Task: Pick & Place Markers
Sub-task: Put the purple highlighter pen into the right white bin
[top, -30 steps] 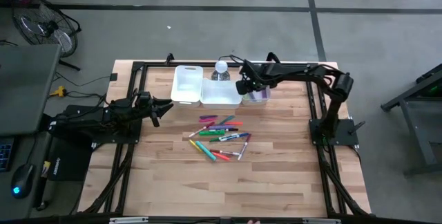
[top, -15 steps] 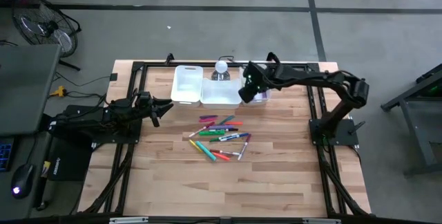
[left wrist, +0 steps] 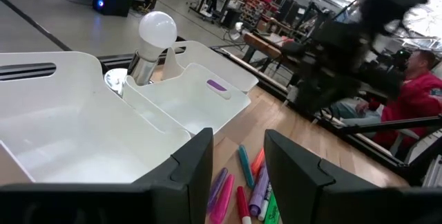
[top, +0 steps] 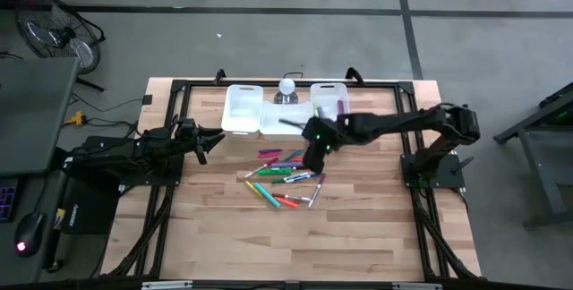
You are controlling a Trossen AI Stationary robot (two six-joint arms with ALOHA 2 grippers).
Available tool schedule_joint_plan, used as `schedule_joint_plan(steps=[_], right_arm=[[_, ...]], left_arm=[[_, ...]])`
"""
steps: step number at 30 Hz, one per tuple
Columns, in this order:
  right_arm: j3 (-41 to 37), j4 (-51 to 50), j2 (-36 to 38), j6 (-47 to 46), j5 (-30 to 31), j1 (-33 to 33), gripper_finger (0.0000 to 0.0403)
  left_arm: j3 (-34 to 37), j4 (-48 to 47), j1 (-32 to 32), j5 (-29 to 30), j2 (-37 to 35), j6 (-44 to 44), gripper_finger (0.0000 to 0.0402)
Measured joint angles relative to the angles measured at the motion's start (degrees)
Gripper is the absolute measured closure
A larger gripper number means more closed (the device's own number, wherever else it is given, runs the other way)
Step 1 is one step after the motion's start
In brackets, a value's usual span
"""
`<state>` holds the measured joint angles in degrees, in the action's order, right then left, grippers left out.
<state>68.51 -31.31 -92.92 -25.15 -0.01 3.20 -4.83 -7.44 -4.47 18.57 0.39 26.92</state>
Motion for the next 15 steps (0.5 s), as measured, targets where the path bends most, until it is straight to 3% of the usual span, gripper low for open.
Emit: schedule_joint_plan(steps=[10,15], right_arm=[[0.0,5.4,-5.5,5.6,-2.0,-5.5,0.029],[0.0,8.1,-8.3,14.6,-0.9,-5.6,0.029]], left_arm=[[0.0,0.0,0.0,0.0,0.0,0.0,0.0273],[0.0,0.0,0.0,0.0,0.0,0.0,0.0273]])
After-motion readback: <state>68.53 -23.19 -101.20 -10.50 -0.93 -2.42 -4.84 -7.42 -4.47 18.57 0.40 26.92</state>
